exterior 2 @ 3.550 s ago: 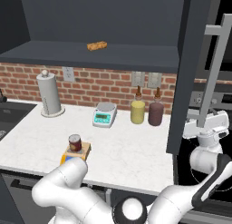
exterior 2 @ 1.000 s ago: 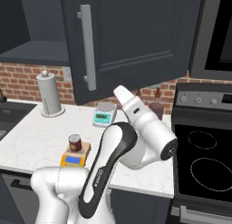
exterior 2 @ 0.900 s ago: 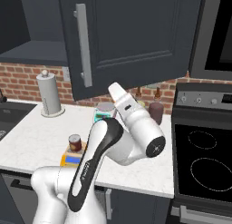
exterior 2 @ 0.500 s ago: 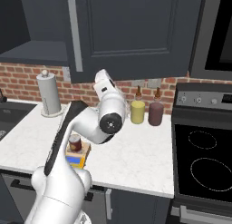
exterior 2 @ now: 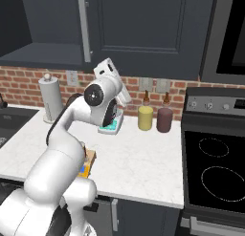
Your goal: Pick the canned food and place it on the digital scale for weighing, and close the cabinet.
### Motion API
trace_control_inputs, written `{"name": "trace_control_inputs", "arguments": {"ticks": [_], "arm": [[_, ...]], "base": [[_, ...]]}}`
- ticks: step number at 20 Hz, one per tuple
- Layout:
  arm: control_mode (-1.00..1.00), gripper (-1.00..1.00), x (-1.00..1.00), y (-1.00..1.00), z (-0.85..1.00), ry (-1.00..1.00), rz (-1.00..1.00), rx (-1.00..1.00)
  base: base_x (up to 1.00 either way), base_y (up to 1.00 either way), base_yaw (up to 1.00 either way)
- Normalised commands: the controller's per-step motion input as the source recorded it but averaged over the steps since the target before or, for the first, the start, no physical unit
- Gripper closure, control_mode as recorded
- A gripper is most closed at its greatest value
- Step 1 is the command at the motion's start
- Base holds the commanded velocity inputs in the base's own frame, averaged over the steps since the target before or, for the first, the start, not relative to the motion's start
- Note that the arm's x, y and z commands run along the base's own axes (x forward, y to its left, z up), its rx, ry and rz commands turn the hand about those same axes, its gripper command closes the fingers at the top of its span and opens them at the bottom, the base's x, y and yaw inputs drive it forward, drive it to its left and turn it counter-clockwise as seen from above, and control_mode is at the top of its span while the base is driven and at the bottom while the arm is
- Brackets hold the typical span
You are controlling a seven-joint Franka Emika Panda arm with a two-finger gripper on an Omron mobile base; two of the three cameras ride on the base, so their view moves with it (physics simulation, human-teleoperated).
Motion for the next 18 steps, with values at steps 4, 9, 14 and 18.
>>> {"name": "trace_control_inputs", "arguments": {"ticks": [4,9,14,18], "arm": [[-1.0,-1.0,0.52,-0.01,0.13,0.14,-0.12,0.0],[-1.0,-1.0,0.44,-0.1,0.13,0.14,-0.07,0.0],[-1.0,-1.0,0.31,-0.11,-0.01,0.13,-0.04,0.0],[-1.0,-1.0,0.15,-0.07,-0.31,0.13,-0.01,0.0]], "base": [[0.0,0.0,0.0],[0.0,0.0,0.0],[0.0,0.0,0.0],[0.0,0.0,0.0]]}}
